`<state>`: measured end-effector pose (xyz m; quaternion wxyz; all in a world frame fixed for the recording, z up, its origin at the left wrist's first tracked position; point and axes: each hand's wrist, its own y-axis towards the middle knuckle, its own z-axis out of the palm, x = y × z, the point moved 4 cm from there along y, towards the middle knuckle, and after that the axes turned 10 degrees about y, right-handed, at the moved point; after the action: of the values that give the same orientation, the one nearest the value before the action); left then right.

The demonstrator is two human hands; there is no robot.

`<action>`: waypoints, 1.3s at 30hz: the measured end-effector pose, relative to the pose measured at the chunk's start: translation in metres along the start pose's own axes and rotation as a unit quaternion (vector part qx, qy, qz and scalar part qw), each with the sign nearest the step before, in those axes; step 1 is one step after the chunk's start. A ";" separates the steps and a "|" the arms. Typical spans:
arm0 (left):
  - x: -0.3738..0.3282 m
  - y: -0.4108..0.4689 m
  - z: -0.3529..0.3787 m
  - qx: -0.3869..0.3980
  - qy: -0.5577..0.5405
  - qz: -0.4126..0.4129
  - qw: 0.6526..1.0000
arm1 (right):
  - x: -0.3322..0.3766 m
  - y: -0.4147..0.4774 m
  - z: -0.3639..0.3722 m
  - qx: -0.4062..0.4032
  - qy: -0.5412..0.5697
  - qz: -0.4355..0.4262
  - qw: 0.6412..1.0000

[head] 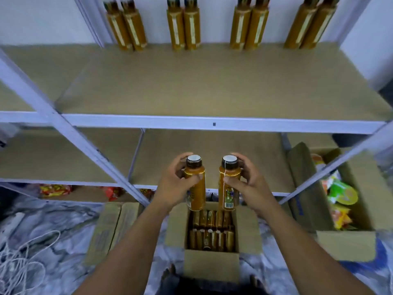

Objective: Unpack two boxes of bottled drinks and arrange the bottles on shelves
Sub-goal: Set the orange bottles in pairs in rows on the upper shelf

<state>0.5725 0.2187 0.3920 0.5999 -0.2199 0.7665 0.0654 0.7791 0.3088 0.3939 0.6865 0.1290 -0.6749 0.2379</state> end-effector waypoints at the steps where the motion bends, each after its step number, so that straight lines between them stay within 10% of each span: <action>1: -0.022 -0.001 -0.007 -0.003 -0.002 0.019 1.000 | 0.020 0.000 0.001 0.007 -0.001 -0.014 1.000; 14: -0.210 0.031 -0.068 -0.106 0.017 0.169 0.980 | 0.198 0.060 0.018 -0.008 -0.008 -0.216 0.976; 39: -0.162 0.147 -0.059 -0.118 0.097 0.138 0.979 | 0.158 0.158 0.016 -0.039 -0.141 -0.160 0.976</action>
<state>0.4882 0.3703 0.5375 0.4775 -0.1860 0.8312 0.2156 0.6824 0.4600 0.5284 0.6180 0.2406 -0.7445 0.0773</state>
